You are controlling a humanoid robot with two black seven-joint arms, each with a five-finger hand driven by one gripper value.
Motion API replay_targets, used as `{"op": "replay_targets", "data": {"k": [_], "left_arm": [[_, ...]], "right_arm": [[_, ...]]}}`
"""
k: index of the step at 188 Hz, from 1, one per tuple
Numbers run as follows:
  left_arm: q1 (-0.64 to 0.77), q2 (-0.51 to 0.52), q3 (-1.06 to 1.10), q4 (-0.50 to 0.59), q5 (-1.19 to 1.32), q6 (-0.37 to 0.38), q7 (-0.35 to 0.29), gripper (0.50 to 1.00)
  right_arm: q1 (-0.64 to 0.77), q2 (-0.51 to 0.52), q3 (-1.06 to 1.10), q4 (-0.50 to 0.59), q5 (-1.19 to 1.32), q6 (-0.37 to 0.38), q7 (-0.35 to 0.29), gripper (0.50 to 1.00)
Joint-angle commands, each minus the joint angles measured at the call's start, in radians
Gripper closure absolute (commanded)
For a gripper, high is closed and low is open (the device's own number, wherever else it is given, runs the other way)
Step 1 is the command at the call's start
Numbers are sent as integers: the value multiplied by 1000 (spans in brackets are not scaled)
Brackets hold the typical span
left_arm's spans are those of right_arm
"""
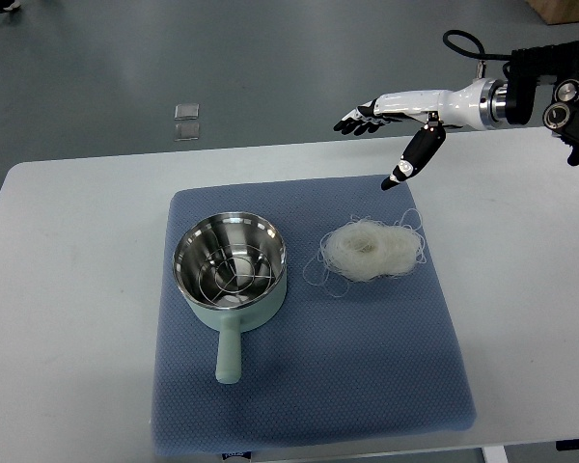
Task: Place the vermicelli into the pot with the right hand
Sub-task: 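Reach the right hand over the white vermicelli bundle, then lower the right hand and close its fingers around the vermicelli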
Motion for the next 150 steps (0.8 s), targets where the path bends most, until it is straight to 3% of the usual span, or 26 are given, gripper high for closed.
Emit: {"op": "replay_targets", "data": {"k": [1,66,150], "left_arm": [[0,0,1,0,0,0,0,500],[-13,0,3,-2,3,0,1,500],[-20,0,3,0,3,0,1,500]], "right_arm": [[20,8,-57,33,-51,4,-1,577],[21,66,-164,48,-144,33,-6,579],[-42,186,-200,-74,-203,-5,-66,579]]}}
